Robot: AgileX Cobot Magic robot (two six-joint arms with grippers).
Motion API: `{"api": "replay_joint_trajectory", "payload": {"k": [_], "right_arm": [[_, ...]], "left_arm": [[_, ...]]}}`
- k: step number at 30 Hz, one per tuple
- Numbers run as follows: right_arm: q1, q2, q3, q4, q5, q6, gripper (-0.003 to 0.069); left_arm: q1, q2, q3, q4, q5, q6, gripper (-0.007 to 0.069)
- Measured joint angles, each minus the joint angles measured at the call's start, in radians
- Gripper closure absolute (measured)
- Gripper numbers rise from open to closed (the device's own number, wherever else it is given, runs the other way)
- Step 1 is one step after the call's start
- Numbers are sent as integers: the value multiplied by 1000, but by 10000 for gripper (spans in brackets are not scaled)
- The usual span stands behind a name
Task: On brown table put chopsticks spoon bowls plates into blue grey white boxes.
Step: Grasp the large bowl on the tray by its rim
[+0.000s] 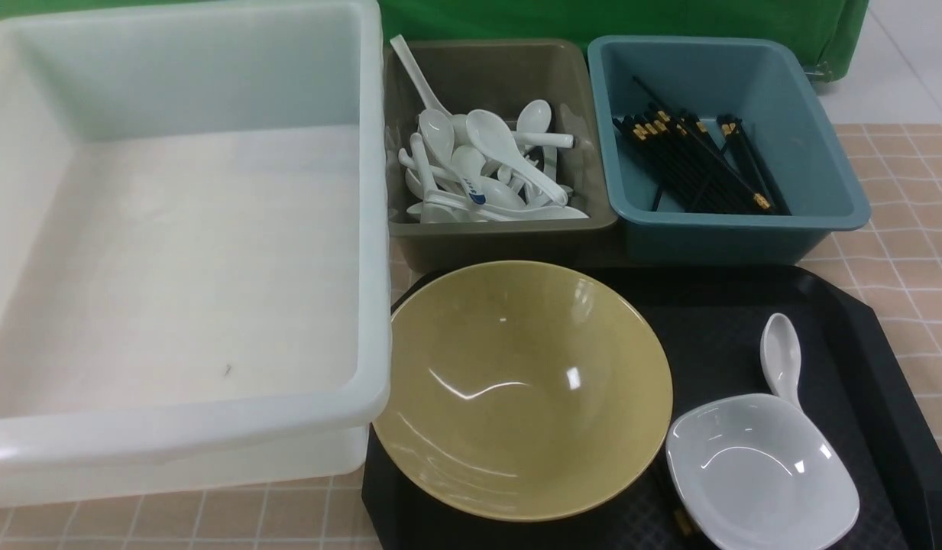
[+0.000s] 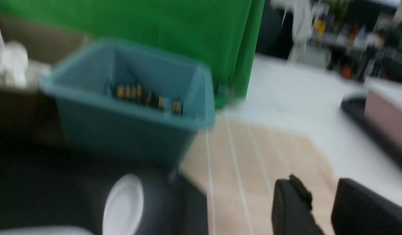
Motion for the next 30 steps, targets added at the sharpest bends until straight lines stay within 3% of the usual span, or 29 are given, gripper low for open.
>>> {"api": "replay_joint_trajectory", "payload": {"k": [1, 4, 8, 11, 13, 15, 18, 22, 25, 30], "right_arm": [[0, 0, 0, 0, -14, 0, 422], [0, 0, 0, -3, -175, 30, 422], [0, 0, 0, -4, -356, 237, 422], [0, 0, 0, -4, -472, 324, 422], [0, 7, 0, -4, -606, 375, 422], [0, 30, -20, -5, -622, 381, 422], [0, 73, -86, -5, -585, 386, 426], [0, 223, -333, -6, -425, 401, 520], [0, 318, -470, -14, -220, 390, 601], [0, 439, -587, -21, 122, 267, 622]], "left_arm": [[0, 0, 0, 0, 0, -5, 620], [0, 0, 0, 0, -214, -113, 620], [0, -2, 0, 0, -350, -212, 620], [0, -2, -36, -1, -292, -221, 620], [0, 17, -169, 9, -114, -213, 620], [0, 60, -261, 38, 3, -212, 620], [0, 154, -365, 89, 166, -228, 620], [0, 343, -407, 151, 335, -271, 620], [0, 428, -407, 156, 347, -295, 620], [0, 551, -437, 189, 313, -367, 620]]}}
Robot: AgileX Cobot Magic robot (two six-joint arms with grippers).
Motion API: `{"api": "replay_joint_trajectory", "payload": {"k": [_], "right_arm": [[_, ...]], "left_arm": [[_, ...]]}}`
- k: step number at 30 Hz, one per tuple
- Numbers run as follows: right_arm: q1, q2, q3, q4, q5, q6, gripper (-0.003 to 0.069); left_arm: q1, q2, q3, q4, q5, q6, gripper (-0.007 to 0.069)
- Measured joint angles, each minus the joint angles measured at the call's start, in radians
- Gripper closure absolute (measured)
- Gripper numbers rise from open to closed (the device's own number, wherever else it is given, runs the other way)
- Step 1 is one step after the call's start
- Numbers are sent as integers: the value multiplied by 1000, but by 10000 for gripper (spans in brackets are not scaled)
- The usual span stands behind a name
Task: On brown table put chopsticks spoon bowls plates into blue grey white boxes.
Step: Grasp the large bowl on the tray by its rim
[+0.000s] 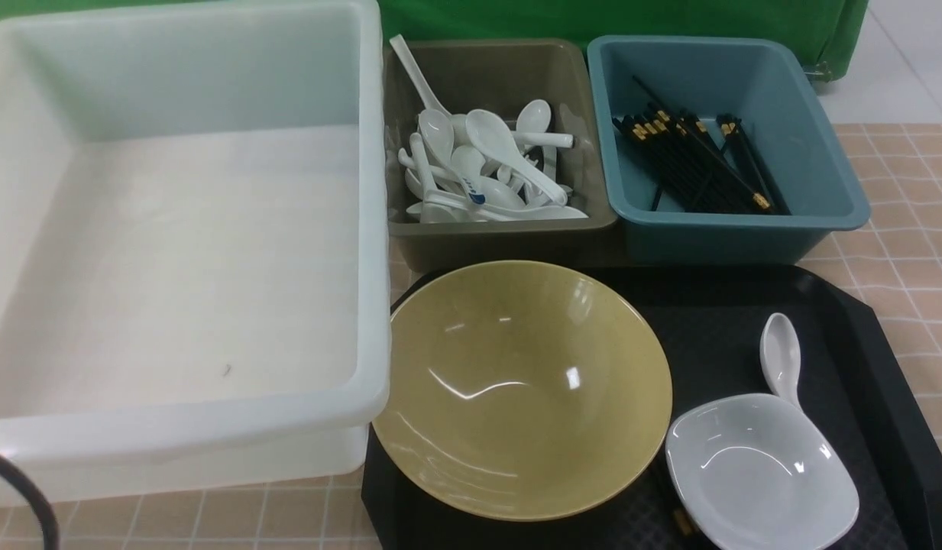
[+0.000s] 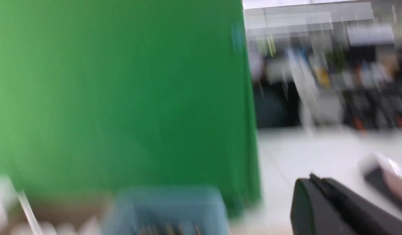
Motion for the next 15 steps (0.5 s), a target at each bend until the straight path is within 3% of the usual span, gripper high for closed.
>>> {"api": "replay_joint_trajectory", "payload": {"k": [2, 6, 8, 9, 11, 12, 15], "right_arm": [[0, 42, -15, 0, 137, -35, 622], [0, 122, -17, 31, 350, -92, 622], [20, 205, -17, 162, 524, -218, 622], [22, 212, -17, 179, 536, -246, 622], [70, 301, -17, 392, 683, -455, 622], [74, 307, -17, 405, 691, -487, 622], [148, 388, -17, 543, 741, -671, 622]], "left_arm": [[-1, 42, -57, 70, 55, -69, 620], [-47, 132, -224, 214, 312, -203, 620], [-151, 232, -361, 256, 578, -230, 620], [-160, 240, -371, 256, 597, -227, 620], [-290, 353, -508, 217, 844, -134, 620], [-300, 362, -508, 211, 844, -124, 620], [-448, 528, -654, 63, 1029, 53, 620]]}}
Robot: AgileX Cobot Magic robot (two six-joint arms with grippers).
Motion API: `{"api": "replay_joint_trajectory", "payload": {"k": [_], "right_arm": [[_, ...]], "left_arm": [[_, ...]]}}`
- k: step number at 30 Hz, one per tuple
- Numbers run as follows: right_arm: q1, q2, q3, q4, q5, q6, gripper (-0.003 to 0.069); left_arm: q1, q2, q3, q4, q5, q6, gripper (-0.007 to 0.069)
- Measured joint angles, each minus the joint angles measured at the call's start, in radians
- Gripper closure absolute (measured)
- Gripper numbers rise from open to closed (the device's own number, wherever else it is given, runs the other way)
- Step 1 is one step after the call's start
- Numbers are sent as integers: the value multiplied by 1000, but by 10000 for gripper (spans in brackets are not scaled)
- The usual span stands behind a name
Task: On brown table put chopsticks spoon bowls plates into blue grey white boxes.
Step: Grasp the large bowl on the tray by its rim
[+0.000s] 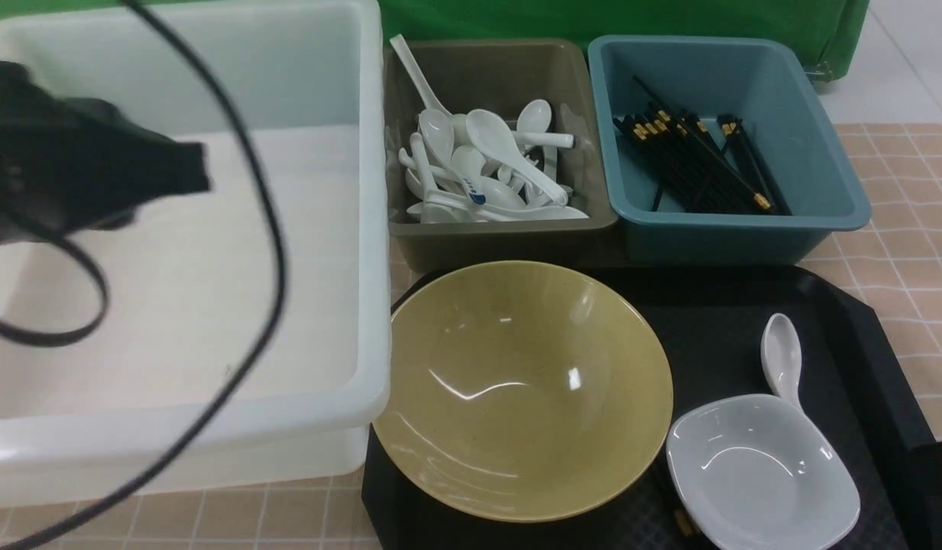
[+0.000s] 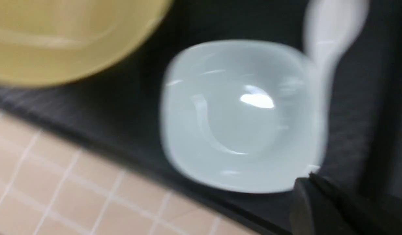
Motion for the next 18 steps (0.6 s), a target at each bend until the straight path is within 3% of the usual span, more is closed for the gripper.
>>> {"api": "replay_joint_trajectory", "payload": {"k": [7, 12, 18], "right_arm": [[94, 87, 0, 27, -146, -113, 620], [99, 132, 0, 26, -232, -109, 620], [99, 141, 0, 26, -237, -109, 620]], "left_arm": [[-207, 320, -222, -300, 90, 302, 620], [-286, 546, -380, -310, 189, 353, 620], [-305, 759, -489, -266, 265, 367, 620]]}}
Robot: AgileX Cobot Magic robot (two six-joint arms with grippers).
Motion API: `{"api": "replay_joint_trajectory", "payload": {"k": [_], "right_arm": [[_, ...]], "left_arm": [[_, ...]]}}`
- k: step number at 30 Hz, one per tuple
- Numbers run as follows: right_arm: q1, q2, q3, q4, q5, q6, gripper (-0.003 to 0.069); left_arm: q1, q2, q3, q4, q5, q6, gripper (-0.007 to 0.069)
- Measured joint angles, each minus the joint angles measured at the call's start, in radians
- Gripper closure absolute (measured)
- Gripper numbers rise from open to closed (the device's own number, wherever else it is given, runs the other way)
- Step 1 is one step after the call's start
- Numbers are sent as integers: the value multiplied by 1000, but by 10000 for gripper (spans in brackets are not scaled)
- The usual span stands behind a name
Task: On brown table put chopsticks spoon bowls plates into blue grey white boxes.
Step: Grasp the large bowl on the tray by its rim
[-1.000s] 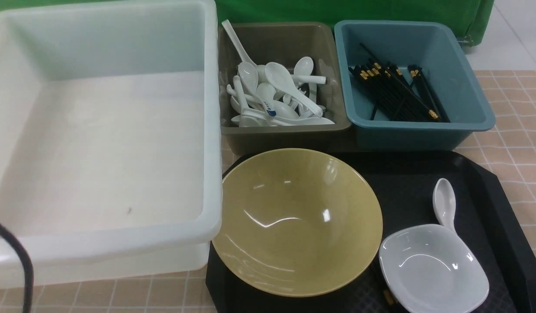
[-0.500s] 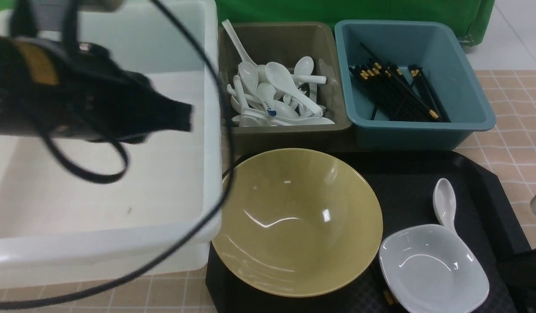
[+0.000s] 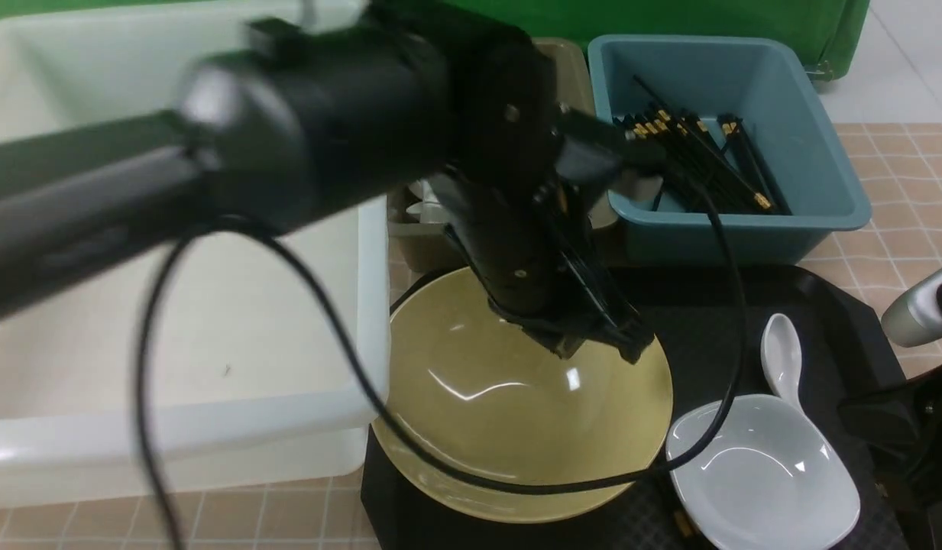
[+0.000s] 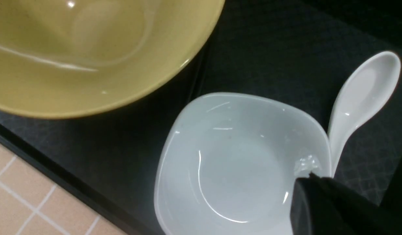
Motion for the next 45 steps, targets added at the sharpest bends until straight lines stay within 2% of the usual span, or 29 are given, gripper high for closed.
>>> {"api": "replay_joint_trajectory", "payload": {"k": [5, 11, 13, 14, 17, 22, 24, 26, 29, 30, 34, 36, 39, 45], "right_arm": [[0, 0, 0, 0, 0, 1, 620], [0, 0, 0, 0, 1, 1, 620], [0, -3, 0, 0, 2, 1, 620], [0, -5, 0, 0, 2, 1, 620], [0, -38, 0, 0, 6, 2, 620], [0, -90, 0, -6, 8, 3, 619], [0, -121, 0, -19, 8, 3, 617], [0, -136, 0, -31, 8, 6, 616], [0, -140, 0, -37, 8, 13, 616], [0, -140, 0, -37, 8, 14, 616], [0, -140, 0, -38, 8, 26, 615], [0, -140, 0, -38, 8, 26, 613], [0, -140, 0, -37, 8, 31, 612], [0, -140, 0, -35, 8, 49, 610]], "left_arm": [[0, 115, -35, -1, -5, 0, 620], [0, 178, -37, -155, -97, 32, 620], [-8, 182, -37, -242, -132, 117, 620], [-10, 182, -37, -242, -134, 117, 620], [-39, 183, -45, -381, -162, 288, 620], [-70, 184, -96, -436, -149, 394, 612], [-69, 184, -155, -396, -92, 394, 580], [-60, 184, -222, -302, -3, 364, 526], [-47, 184, -304, -119, 128, 253, 414], [-46, 184, -304, -106, 128, 244, 406], [-19, 186, -342, 186, 197, 59, 209], [-4, 199, -345, 261, 202, 24, 146], [17, 235, -346, 302, 202, 23, 104], [46, 318, -346, 307, 202, 26, 95]]}}
